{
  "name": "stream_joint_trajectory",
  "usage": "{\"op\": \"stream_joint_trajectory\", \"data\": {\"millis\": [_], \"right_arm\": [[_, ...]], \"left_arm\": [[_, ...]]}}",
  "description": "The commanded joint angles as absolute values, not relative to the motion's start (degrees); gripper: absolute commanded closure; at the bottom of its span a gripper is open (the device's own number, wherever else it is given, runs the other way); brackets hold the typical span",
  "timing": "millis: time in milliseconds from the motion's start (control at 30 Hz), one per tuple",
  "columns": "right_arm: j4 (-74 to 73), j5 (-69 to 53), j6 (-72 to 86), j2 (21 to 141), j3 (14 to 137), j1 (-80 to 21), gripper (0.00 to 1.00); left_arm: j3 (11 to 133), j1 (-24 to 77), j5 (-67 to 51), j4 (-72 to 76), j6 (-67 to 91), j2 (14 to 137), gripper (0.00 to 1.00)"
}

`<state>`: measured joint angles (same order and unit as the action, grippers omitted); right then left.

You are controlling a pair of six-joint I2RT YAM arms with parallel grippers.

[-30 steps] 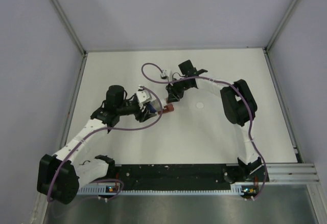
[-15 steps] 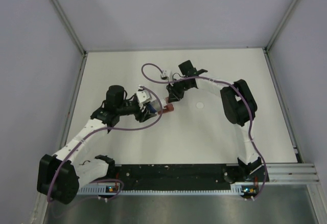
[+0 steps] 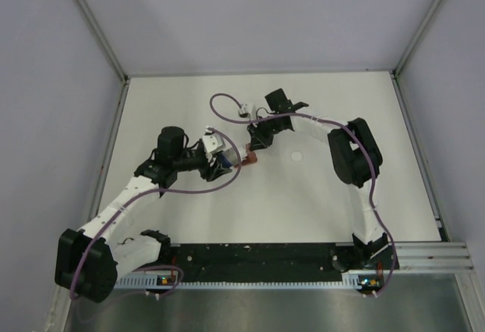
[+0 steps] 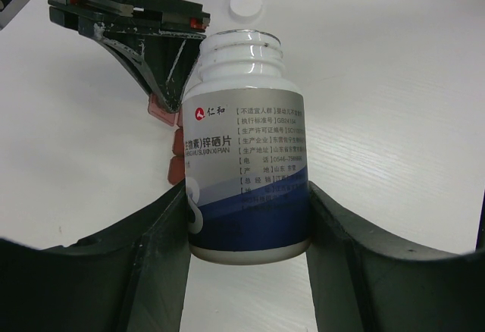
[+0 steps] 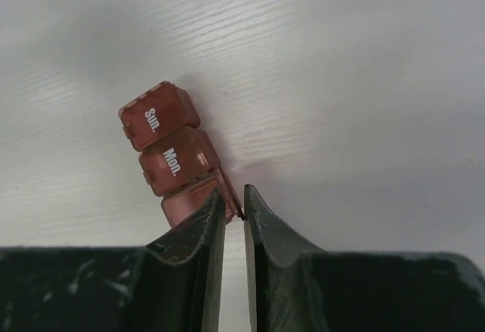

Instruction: Sort the pills into containers

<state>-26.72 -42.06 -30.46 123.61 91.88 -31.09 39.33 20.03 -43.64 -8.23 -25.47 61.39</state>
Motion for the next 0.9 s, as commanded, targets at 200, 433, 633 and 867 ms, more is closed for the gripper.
{"op": "stream_joint_trajectory", "data": {"millis": [200, 433, 633, 867], "right_arm": [[-26.37, -42.19, -31.47, 116.37, 90.35, -31.90, 0.87], [-26.45, -41.31, -30.59, 114.70, 87.81, -31.55, 0.90], [-24.97, -41.48, -28.22, 113.21, 84.91, -30.94, 0.92], [-22.24, -40.70, -25.23, 111.10, 81.57, -30.94, 0.95]], "left_arm": [[40.78, 19.78, -43.77, -6.68, -26.45, 60.12, 1.00], [40.69, 19.78, -43.24, -6.77, -27.07, 60.91, 1.00], [40.87, 19.86, -43.77, -7.12, -27.95, 61.79, 1.00], [41.40, 19.86, -43.95, -7.12, -27.78, 63.19, 1.00]]}}
